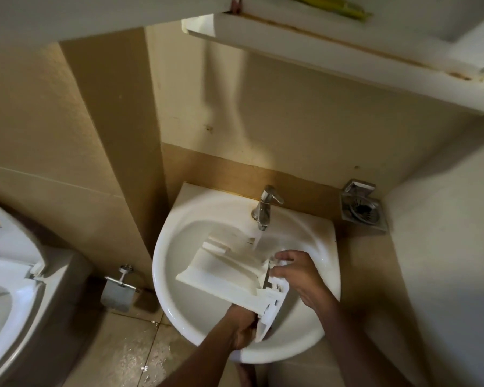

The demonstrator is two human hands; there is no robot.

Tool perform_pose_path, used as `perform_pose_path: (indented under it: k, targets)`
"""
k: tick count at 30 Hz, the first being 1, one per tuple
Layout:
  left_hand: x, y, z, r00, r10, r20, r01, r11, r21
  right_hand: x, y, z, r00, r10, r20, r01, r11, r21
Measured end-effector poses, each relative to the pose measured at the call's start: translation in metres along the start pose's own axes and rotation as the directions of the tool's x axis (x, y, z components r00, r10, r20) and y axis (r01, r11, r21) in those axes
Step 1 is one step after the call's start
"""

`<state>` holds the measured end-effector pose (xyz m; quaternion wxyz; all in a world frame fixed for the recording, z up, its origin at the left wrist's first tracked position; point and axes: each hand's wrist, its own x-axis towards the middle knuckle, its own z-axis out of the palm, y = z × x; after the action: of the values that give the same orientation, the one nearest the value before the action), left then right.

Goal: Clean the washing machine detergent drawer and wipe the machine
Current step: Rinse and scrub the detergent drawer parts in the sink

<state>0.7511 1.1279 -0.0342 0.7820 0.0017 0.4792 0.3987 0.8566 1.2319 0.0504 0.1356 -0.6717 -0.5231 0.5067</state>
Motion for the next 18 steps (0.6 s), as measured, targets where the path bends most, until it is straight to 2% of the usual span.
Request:
perform_pose_path:
  k: [2,3,4,5,6,7,8,9,10,11,13,15,18]
  targets:
    - [0.007,-0.004,-0.001,0.99,0.084,-0.115,-0.073,0.992,0.101,0.007,-0.003,0.001,1.0,-0.016,-0.026,0.016,1.0,-0.011]
    - [0.007,-0.005,-0.004,0.973,0.141,-0.181,-0.102,0.973,0.208,0.009,-0.005,0.001,0.999,-0.014,-0.031,0.014,1.0,-0.006]
    - [0.008,-0.006,-0.006,0.948,0.237,-0.21,-0.135,0.903,0.407,0.012,-0.006,0.0,0.999,-0.007,-0.037,0.006,1.0,-0.006]
    - [0.004,-0.005,-0.008,0.923,0.34,-0.182,-0.136,0.729,0.671,0.014,-0.007,0.0,0.999,-0.005,-0.042,0.005,1.0,-0.015]
    - [-0.001,-0.005,-0.009,0.91,0.396,-0.127,-0.091,0.487,0.869,0.016,-0.007,0.001,0.999,-0.015,-0.045,0.014,0.999,-0.04]
    - [-0.005,-0.004,-0.011,0.928,0.361,-0.094,0.002,0.247,0.969,0.016,-0.007,0.002,0.998,-0.033,-0.053,0.029,0.996,-0.082]
    - [-0.009,-0.002,-0.011,0.954,0.286,-0.087,0.086,0.016,0.996,0.015,-0.005,0.002,0.996,-0.06,-0.073,0.05,0.989,-0.142]
    - [-0.016,0.0,-0.011,0.977,0.198,-0.08,0.11,-0.146,0.983,0.015,-0.002,0.003,0.989,-0.101,-0.108,0.078,0.976,-0.204]
    - [-0.019,0.0,-0.014,0.991,0.114,-0.064,0.088,-0.226,0.97,0.015,0.003,0.001,0.974,-0.157,-0.162,0.111,0.958,-0.263]
    - [-0.026,0.002,-0.015,0.998,0.052,-0.035,0.046,-0.244,0.969,0.014,0.007,-0.001,0.951,-0.218,-0.221,0.143,0.939,-0.312]
    - [-0.034,0.004,-0.021,0.999,0.03,0.019,-0.014,-0.154,0.988,0.012,0.011,-0.006,0.912,-0.292,-0.289,0.181,0.917,-0.355]
    - [-0.037,0.011,-0.025,0.988,0.142,0.059,-0.055,-0.03,0.998,0.01,0.008,-0.005,0.929,-0.28,-0.243,0.185,0.918,-0.351]
    - [-0.043,0.031,-0.019,0.911,0.412,0.026,-0.104,0.169,0.98,0.0,-0.012,0.004,0.937,-0.236,-0.257,0.174,0.954,-0.243]
